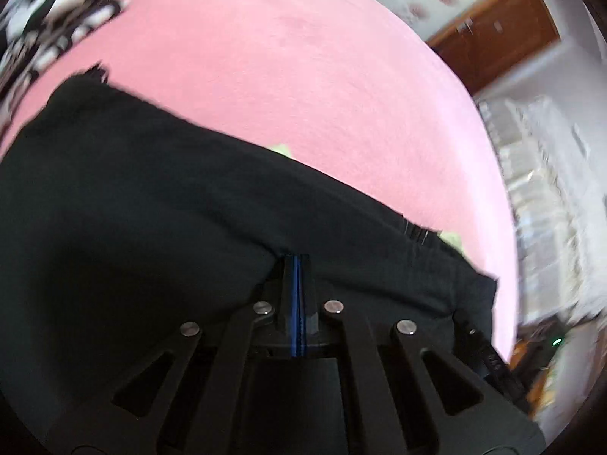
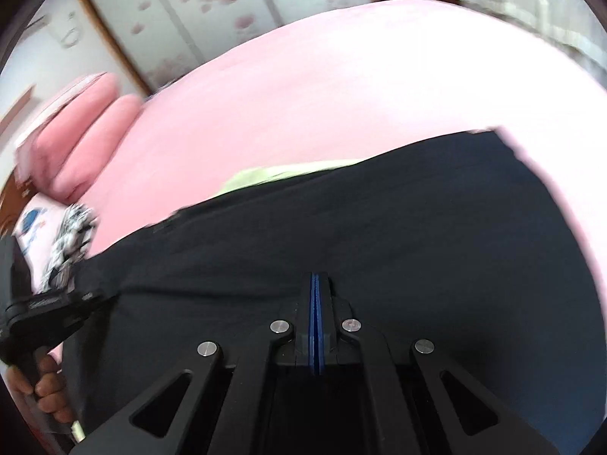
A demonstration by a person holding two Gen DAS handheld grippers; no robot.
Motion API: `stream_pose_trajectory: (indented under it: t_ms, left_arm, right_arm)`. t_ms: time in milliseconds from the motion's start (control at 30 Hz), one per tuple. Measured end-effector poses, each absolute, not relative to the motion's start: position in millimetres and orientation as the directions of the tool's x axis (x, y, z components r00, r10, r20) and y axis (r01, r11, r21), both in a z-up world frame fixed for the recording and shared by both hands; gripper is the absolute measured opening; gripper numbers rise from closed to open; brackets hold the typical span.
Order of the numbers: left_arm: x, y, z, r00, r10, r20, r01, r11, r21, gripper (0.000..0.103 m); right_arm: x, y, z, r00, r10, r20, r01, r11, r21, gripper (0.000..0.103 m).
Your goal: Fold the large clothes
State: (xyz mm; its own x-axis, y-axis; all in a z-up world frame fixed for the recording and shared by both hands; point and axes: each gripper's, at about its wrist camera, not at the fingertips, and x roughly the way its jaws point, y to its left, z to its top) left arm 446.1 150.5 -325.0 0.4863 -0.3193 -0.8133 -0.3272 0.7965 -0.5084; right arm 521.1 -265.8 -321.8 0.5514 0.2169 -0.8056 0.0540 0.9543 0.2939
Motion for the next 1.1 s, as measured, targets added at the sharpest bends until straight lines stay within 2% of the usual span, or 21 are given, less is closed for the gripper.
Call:
stream_pose_trajectory:
  t_ms: [67, 200, 300, 400, 467, 567, 700, 867, 967, 1100]
  left_arm:
    - [442.1, 162.6, -326.6, 0.495, -0.278, -0.823, -0.380, 0.782, -0.493, 0.000]
    - [424.4, 200.2, -326.7, 0.510, -0.129, -0.850, -0.511, 0.750, -0.420, 0.000]
    - [416.3, 227.8, -329.3, 0.495, -0.079, -0.866, -0.562, 0.731, -0.387, 0.000]
    - [410.6, 249.1, -321.2, 0.453, 0.049, -0.890, -0.594, 0.761, -0.261, 0.001]
    - [405.1, 258.4, -313.5, 0.436, 0.113, -0.893, -0.598, 0.778, -0.194, 0.001]
    - [382.7, 281.2, -297.2, 0.426, 0.122, -0.897, -0.598, 0.781, -0.178, 0.001]
    - [363.7, 283.3, -282.8, 0.424, 0.103, -0.900, -0.597, 0.779, -0.192, 0.001]
    - [329.1, 267.3, -268.2, 0.402, 0.011, -0.916, -0.614, 0.745, -0.261, 0.001]
    - [298.1, 254.2, -265.6, 0.396, -0.039, -0.917, -0.622, 0.724, -0.299, 0.001]
    - [257.1, 245.1, -263.5, 0.385, -0.080, -0.919, -0.638, 0.697, -0.328, 0.001]
  right_arm:
    - [522.7, -291.6, -320.9, 0.559, 0.186, -0.808, 0.100, 0.952, 0.289, 0.000]
    - [525.8, -326.8, -320.6, 0.549, 0.008, -0.836, 0.256, 0.950, 0.177, 0.000]
    - [527.5, -344.2, -319.1, 0.536, -0.096, -0.839, 0.343, 0.933, 0.113, 0.000]
    - [529.6, -347.8, -314.2, 0.496, -0.225, -0.839, 0.403, 0.915, -0.007, 0.000]
    - [523.6, -365.9, -308.9, 0.489, -0.235, -0.840, 0.428, 0.904, -0.003, 0.000]
    - [517.8, -369.2, -296.6, 0.497, -0.241, -0.833, 0.446, 0.895, 0.007, 0.000]
    - [510.9, -362.5, -267.5, 0.549, -0.170, -0.818, 0.403, 0.912, 0.081, 0.000]
    - [504.2, -312.3, -241.8, 0.568, 0.052, -0.821, 0.273, 0.930, 0.248, 0.000]
    - [497.9, -262.9, -242.4, 0.531, 0.185, -0.827, 0.199, 0.921, 0.334, 0.000]
    - [483.8, -201.4, -258.2, 0.448, 0.262, -0.855, 0.103, 0.935, 0.340, 0.000]
